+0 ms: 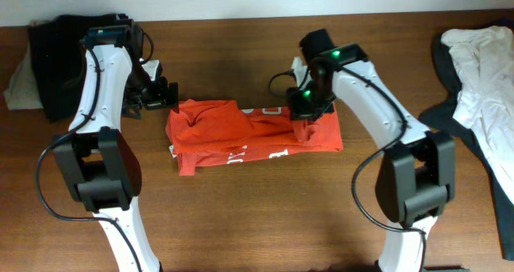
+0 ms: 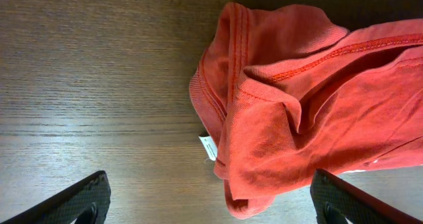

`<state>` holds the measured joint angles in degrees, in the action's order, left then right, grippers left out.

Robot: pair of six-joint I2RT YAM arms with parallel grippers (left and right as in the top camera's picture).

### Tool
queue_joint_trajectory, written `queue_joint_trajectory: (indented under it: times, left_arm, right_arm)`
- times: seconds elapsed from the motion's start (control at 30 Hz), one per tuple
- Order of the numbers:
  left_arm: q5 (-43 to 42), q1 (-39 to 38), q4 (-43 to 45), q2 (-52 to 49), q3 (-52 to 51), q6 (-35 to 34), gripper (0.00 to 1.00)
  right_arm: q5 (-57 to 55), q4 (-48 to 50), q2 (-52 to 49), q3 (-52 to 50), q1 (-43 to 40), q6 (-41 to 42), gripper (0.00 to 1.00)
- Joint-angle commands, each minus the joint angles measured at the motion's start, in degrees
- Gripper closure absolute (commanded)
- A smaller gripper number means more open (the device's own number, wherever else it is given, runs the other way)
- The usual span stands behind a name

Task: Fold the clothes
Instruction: 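Grasp the strip's right end with the right gripper and fold it leftward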

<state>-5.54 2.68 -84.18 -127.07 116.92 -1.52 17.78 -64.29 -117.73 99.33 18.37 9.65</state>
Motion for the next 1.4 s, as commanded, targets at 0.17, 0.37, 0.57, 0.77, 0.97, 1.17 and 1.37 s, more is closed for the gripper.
queue_joint_trajectory:
  times: [0.17, 0.37, 0.57, 0.77, 0.97, 1.17, 1.37]
  left_arm:
    - [-0.22, -0.09, -0.07, 1.68, 0.66, -0.17, 0.04]
    - [-0.22, -0.07, 0.42, 1.66, 0.66, -0.17, 0.01]
    - [-2.6, -0.07, 1.81, 1.57, 0.2, -0.13, 0.01]
    - [-8.63, -0.07, 5.73, 1.4, -7.15, -0.15, 0.01]
    - [-14.75, -0.31, 10.82, 1.4, -14.45, -0.15, 0.01]
    - [-15.06, -0.28, 14.05, 1.4, -21.84, -0.13, 0.01]
    - [-15.21, -0.33, 16.04, 1.4, -25.77, -0.17, 0.01]
  right_arm:
    - [-0.5, 1.09, -1.9, -0.28, 1.64, 1.62, 0.62]
    - [-0.5, -4.33, -1.88, 4.0, -5.6, 1.51, 0.31]
    - [0.61, -5.31, -1.88, 4.92, -17.88, 1.14, 0.02]
    - [3.19, -7.8, -1.88, 5.75, -33.38, -1.22, 0.01]
    - [3.15, -8.15, -1.9, 5.75, -42.95, -1.22, 0.01]
    - [2.51, -8.13, -1.9, 5.75, -46.14, -1.25, 0.01]
    - [2.51, -8.11, -1.9, 5.75, -46.14, -1.22, 0.01]
